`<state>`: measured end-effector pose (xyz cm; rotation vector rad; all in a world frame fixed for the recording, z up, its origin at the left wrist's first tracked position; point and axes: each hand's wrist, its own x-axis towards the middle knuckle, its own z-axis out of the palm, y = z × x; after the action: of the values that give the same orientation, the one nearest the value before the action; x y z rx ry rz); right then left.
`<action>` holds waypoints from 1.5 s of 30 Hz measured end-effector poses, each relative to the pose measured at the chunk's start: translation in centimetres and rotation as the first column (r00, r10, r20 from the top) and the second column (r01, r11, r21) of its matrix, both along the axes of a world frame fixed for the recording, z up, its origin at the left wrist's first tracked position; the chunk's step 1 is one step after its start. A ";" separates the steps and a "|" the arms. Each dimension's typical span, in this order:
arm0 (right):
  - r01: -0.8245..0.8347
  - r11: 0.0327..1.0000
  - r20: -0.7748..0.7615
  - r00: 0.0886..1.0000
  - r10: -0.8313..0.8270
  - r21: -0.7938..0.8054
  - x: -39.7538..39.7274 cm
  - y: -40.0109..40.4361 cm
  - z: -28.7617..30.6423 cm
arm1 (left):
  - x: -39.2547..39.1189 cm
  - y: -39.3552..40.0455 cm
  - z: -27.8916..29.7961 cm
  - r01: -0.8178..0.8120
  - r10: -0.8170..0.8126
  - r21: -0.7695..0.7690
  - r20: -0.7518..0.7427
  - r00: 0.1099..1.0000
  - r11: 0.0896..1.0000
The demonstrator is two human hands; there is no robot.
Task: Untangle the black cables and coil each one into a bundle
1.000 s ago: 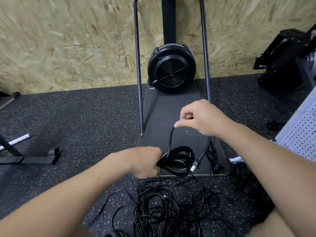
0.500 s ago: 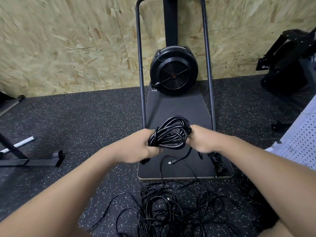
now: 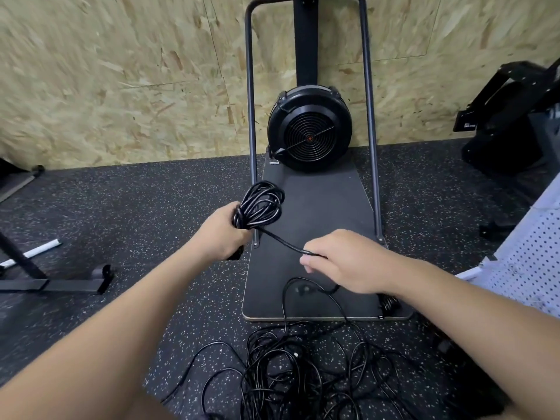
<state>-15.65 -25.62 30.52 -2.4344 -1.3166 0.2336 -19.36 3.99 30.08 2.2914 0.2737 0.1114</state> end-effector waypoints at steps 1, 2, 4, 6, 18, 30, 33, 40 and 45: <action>-0.022 0.999 0.010 1.000 0.022 0.024 -0.1 -0.2 0.3 | 0.1 -0.3 -0.3 -0.013 0.013 0.034 -0.006 1.000 0.999; -0.043 0.998 0.021 0.999 0.043 0.047 -0.3 -0.2 0.5 | 0.3 -0.6 -0.6 -0.028 0.028 0.080 0.000 1.000 0.996; -0.090 0.994 0.090 0.992 0.084 0.064 -0.8 0.2 0.7 | 0.7 -1.4 -1.2 -0.058 0.056 0.196 0.018 0.998 0.979; -0.169 0.985 0.215 0.964 0.156 0.039 -1.8 1.0 1.0 | 0.7 -2.5 -2.0 -0.060 0.061 0.325 0.007 0.998 0.944; -0.091 0.965 0.227 0.973 0.034 0.247 2.2 0.0 2.8 | -1.8 -9.5 -4.8 0.278 -0.384 0.858 -0.104 0.917 0.432; 0.160 0.965 -0.219 0.969 -0.113 0.209 6.6 -3.5 -0.6 | -2.4 -8.3 -3.9 0.258 -0.633 0.757 0.253 0.732 0.601; 0.155 0.970 -0.292 0.952 -0.095 0.190 6.8 -3.4 -1.3 | -2.8 -7.7 -3.4 0.334 -0.677 0.733 0.229 0.700 0.593; 0.052 0.992 -0.362 0.928 -0.091 -0.115 7.3 -3.5 -3.8 | -2.9 -6.7 -2.8 0.369 -0.620 0.610 0.267 0.738 0.701; -0.017 0.949 -0.451 0.883 -0.133 -0.314 6.6 -3.4 -5.9 | -2.0 -6.2 -3.7 0.278 -0.389 0.393 0.239 0.890 0.877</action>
<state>-9.07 -29.00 24.59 -2.4319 -1.0430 1.0139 -21.32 -2.17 26.36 2.5876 -0.3434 0.3632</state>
